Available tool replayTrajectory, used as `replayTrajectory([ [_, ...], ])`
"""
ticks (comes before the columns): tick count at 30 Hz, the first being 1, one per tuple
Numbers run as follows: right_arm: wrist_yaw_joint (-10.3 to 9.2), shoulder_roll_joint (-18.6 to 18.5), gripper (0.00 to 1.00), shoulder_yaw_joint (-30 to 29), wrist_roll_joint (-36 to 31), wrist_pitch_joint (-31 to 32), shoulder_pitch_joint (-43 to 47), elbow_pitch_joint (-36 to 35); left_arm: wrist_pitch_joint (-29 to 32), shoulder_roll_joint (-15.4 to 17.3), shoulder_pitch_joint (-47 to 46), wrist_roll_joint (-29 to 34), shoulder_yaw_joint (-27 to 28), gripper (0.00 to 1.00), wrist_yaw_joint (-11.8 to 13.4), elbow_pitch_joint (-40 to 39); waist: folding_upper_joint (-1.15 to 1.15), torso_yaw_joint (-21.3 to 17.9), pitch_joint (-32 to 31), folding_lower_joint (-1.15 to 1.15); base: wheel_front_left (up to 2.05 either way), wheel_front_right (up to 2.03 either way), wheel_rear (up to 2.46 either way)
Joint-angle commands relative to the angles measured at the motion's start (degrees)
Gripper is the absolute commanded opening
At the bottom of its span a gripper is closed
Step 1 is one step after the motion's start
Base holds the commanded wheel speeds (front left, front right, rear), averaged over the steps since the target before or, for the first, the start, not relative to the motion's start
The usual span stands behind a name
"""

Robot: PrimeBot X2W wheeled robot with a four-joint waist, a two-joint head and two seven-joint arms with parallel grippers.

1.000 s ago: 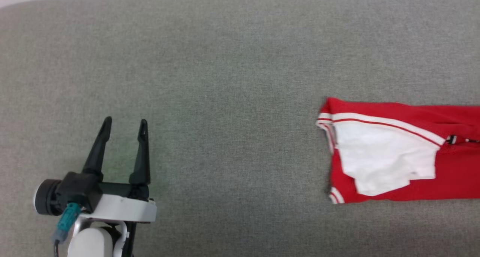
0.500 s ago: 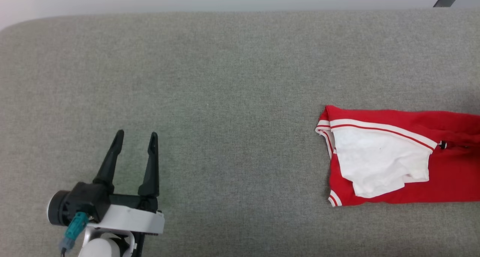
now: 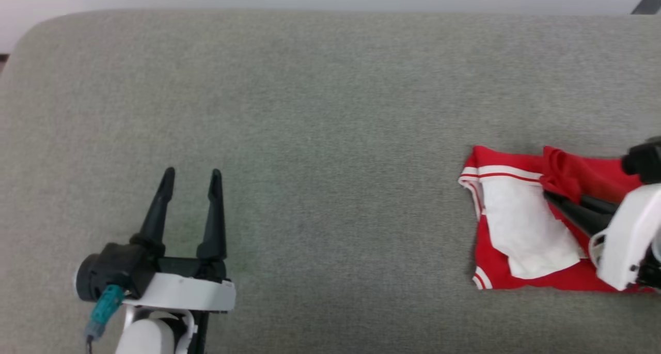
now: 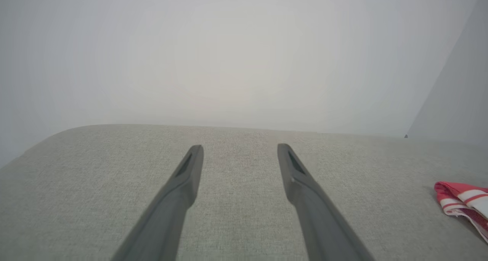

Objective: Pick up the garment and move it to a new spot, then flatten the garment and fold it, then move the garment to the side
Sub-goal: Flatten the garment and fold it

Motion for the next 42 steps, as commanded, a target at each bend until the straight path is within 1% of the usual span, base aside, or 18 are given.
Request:
replayTrajectory([
  [1, -0.07, 1.03, 0.0, 0.55, -0.79, 0.47, -0.92, 0.01, -0.04, -0.28, -0.43, -0.21, -0.26, 1.0, -0.23, -0.01, 0.0, 1.2, 0.95, 0.0, 0.0, 0.0, 0.0],
  [8, -0.07, 4.68, 0.0, 2.33, -2.41, 2.21, -3.08, 1.01, -0.05, -0.88, -1.61, -1.1, -1.47, 1.0, -0.24, 1.04, 0.0, 3.68, 2.61, 0.0, 0.0, 0.0, 0.0],
  [11, -0.07, 5.05, 0.0, 3.26, -3.42, 2.58, -3.42, 2.16, -0.04, -1.04, -2.06, -1.18, -1.76, 1.0, -0.24, 1.39, 0.0, 4.26, 2.94, 0.0, 0.0, 0.0, 0.0],
  [16, -0.07, 6.04, 0.0, 3.91, -4.03, 1.11, -2.99, 4.5, -0.04, -1.17, -2.13, -1.65, -1.74, 1.0, -0.24, 1.86, 0.0, 4.27, 2.81, 0.0, 0.0, 0.0, 0.0],
  [17, -0.07, 6.4, 0.04, 3.73, -3.99, 0.52, -2.77, 5.03, -0.05, -1.17, -2.05, -1.69, -1.81, 1.0, -0.24, 2.14, 0.0, 4.11, 2.56, 0.0, 0.0, 0.0, 0.0],
  [18, -0.07, 6.61, 0.24, 3.83, -4.02, -0.04, -2.58, 5.37, -0.05, -1.16, -1.94, -1.78, -1.94, 1.0, -0.24, 2.55, 0.0, 3.91, 2.29, 0.0, 0.0, 0.0, 0.0],
  [19, -0.07, 6.72, 0.4, 3.93, -4.24, -0.82, -2.54, 5.59, -0.04, -1.15, -1.9, -1.9, -2.04, 1.0, -0.24, 3.05, 0.0, 3.67, 2.04, 0.0, 0.0, 0.0, 0.0],
  [20, -0.08, 6.89, 0.72, 3.95, -4.29, -1.62, -2.5, 5.86, -0.04, -1.11, -1.87, -2.1, -2.06, 1.0, -0.24, 3.54, 0.0, 3.37, 1.72, 0.0, 0.0, 0.0, 0.0],
  [21, -0.07, 7.06, 1.0, 4.12, -4.06, -2.32, -2.48, 5.94, -0.04, -1.01, -1.76, -2.52, -2.17, 1.0, -0.24, 4.14, 0.0, 3.04, 1.36, 0.0, 0.0, 0.0, 0.0],
  [25, -0.08, 7.61, 1.0, 3.05, -2.45, -4.53, -2.87, 6.85, -0.05, -0.28, -1.38, -4.47, -2.37, 1.0, -0.24, 6.34, 0.0, 1.33, -0.41, 0.0, 0.0, 0.0, 0.0],
  [29, -0.08, 7.14, 1.0, 3.15, -1.33, -6.39, -3.38, 6.92, -0.04, 0.71, -0.88, -6.08, -3.21, 1.0, -0.24, 7.62, 0.0, -0.49, -2.0, 0.0, 0.0, 0.0, 0.0],
  [33, -0.08, 6.16, 1.0, 2.45, -0.53, -9.75, -2.39, 8.49, -0.04, 1.4, -0.76, -7.33, -4.31, 1.0, -0.24, 8.81, 0.0, -1.81, -3.23, 0.0, 0.0, 0.0, 0.0],
  [38, -0.08, 5.94, 1.0, 1.71, 0.3, -14.82, -1.33, 12.81, -0.04, 2.17, -0.16, -8.15, -5.03, 1.0, -0.23, 9.92, 0.0, -3.29, -4.25, 0.0, 0.0, 0.0, 0.0],
  [42, -0.07, 6.64, 1.0, 1.24, -0.29, -19.43, -1.28, 17.37, -0.04, 2.63, 0.51, -8.22, -4.83, 1.0, -0.24, 10.94, 0.0, -4.36, -5.48, 0.0, 0.0, 0.0, 0.0],
])
